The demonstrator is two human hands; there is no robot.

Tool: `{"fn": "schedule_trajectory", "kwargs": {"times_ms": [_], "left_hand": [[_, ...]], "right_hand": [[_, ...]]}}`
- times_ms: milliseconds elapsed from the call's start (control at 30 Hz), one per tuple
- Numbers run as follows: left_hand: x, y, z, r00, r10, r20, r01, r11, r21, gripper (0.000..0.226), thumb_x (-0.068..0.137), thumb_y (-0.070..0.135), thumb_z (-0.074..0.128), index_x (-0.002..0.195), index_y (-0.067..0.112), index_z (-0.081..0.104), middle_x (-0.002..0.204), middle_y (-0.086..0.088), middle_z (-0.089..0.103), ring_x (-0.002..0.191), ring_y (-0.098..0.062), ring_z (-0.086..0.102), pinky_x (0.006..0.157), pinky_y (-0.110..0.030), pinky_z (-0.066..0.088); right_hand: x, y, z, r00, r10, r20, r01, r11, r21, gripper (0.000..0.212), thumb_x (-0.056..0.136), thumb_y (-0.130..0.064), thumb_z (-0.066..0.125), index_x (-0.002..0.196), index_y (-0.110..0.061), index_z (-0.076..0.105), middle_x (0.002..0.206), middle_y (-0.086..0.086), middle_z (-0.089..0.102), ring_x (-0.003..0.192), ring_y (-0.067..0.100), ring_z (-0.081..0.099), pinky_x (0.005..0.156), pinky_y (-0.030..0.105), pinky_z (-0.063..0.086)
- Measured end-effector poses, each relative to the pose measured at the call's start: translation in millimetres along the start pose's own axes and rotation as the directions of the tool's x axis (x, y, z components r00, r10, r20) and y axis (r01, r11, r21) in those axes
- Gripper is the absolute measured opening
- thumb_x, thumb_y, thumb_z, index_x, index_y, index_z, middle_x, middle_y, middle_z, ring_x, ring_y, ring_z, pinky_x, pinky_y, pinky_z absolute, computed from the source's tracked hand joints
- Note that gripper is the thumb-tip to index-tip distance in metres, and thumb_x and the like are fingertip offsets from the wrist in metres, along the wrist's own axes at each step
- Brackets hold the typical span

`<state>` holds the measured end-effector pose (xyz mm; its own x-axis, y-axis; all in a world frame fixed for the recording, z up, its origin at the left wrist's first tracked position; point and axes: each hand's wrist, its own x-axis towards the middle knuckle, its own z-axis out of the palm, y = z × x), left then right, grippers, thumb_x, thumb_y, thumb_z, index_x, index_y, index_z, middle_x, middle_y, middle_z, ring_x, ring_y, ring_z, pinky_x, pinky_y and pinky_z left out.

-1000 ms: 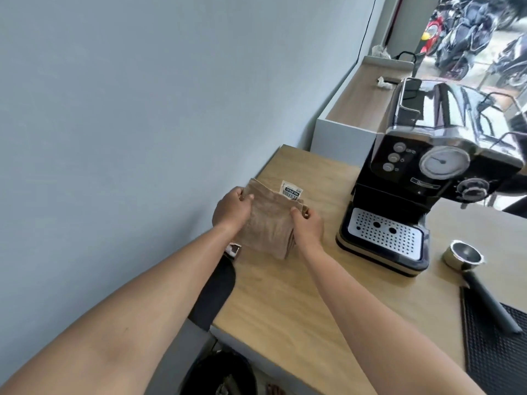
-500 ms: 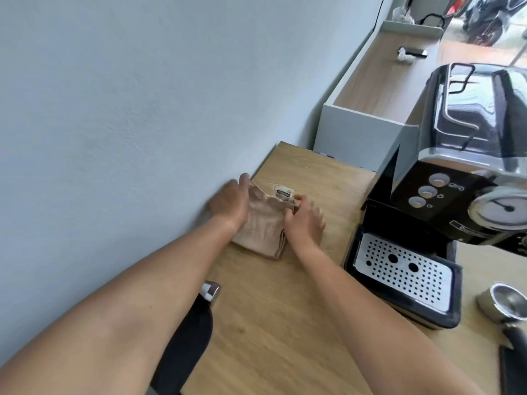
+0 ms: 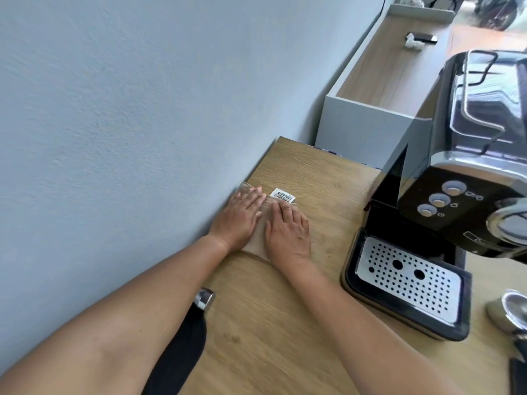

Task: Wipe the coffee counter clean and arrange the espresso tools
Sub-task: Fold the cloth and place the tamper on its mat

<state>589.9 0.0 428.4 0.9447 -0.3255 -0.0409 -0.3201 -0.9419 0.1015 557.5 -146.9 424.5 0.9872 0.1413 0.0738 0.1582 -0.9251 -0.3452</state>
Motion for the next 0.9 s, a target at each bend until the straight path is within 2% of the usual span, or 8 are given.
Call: {"fn": "schedule_trajectory", "kwargs": {"times_ms": [67,233,367,467,600,733,833,900], "left_hand": [[0,2,-2,0.999,-0.016,0.031,0.016,1.0,-0.007,0.074,0.095,0.043,0.0,0.157,0.012,0.026,0.166,-0.006,0.019,0.154,-0.021,0.012,0.12,-0.03,-0.009],[1,9,-23,0.981,-0.072,0.179,0.077,0.997,-0.021,0.056,0.107,0.025,0.03,0.16,0.013,0.014,0.168,-0.007,0.003,0.155,-0.021,0.0,0.123,-0.035,-0.004],[-17,18,-62,0.99,-0.129,0.065,0.142,0.95,-0.278,0.046,0.104,0.02,0.043,0.15,0.018,0.044,0.163,-0.004,0.03,0.151,-0.018,0.023,0.118,-0.028,0.018],[-49,18,-85,0.978,-0.199,-0.056,0.16,0.9,-0.405,0.036,0.101,0.02,0.049,0.133,0.023,0.064,0.144,0.002,0.056,0.132,-0.018,0.051,0.104,-0.025,0.037],[-104,13,-100,0.938,-0.335,-0.089,0.24,0.813,-0.531,0.031,0.098,0.021,0.051,0.121,0.028,0.071,0.125,0.002,0.068,0.11,-0.016,0.063,0.092,-0.026,0.046],[-172,12,-103,0.889,-0.447,-0.1,0.291,0.719,-0.631,0.027,0.098,0.026,0.053,0.113,0.031,0.074,0.107,0.009,0.073,0.088,-0.008,0.062,0.077,-0.023,0.046],[-223,9,-92,0.85,-0.525,-0.048,0.336,0.609,-0.719,0.022,0.095,0.028,0.055,0.104,0.032,0.075,0.093,0.014,0.073,0.09,-0.008,0.067,0.086,-0.028,0.054],[-250,8,-79,0.814,-0.581,-0.008,0.373,0.533,-0.76,0.017,0.091,0.033,0.058,0.095,0.032,0.075,0.088,0.014,0.075,0.088,-0.01,0.071,0.089,-0.035,0.057]], "right_hand": [[0,-3,-2,0.999,0.018,0.043,-0.017,1.0,-0.014,0.052,0.103,-0.032,0.028,0.153,-0.016,0.027,0.159,0.004,0.025,0.147,0.026,0.021,0.119,0.039,0.012],[-1,-7,-13,0.99,0.03,0.135,-0.026,0.999,-0.031,0.054,0.101,-0.032,0.028,0.153,-0.017,0.025,0.161,0.004,0.02,0.149,0.028,0.016,0.119,0.041,0.011],[-3,-6,-28,0.987,0.001,0.16,0.001,1.0,-0.017,0.047,0.098,-0.031,0.038,0.144,-0.02,0.042,0.157,0.004,0.03,0.144,0.027,0.026,0.114,0.042,0.02],[-18,-10,-36,0.994,0.006,0.108,-0.012,0.999,0.049,0.044,0.098,-0.028,0.042,0.141,-0.023,0.048,0.153,0.002,0.039,0.142,0.025,0.031,0.112,0.042,0.022],[-47,-26,-40,0.997,0.041,0.065,-0.053,0.978,0.2,0.038,0.095,-0.022,0.046,0.131,-0.024,0.059,0.139,0.002,0.052,0.134,0.026,0.042,0.108,0.04,0.027],[-80,-52,-39,0.996,0.043,0.081,-0.069,0.932,0.356,0.031,0.095,-0.021,0.05,0.121,-0.021,0.066,0.127,0.005,0.061,0.121,0.027,0.053,0.103,0.04,0.04],[-102,-78,-36,0.988,0.018,0.155,-0.085,0.897,0.435,0.031,0.096,-0.028,0.055,0.122,-0.016,0.065,0.121,0.005,0.066,0.11,0.022,0.061,0.093,0.034,0.046],[-109,-93,-31,0.977,0.016,0.214,-0.113,0.887,0.447,0.04,0.093,-0.034,0.06,0.127,-0.013,0.062,0.122,0.007,0.065,0.114,0.023,0.06,0.093,0.033,0.045]]}}
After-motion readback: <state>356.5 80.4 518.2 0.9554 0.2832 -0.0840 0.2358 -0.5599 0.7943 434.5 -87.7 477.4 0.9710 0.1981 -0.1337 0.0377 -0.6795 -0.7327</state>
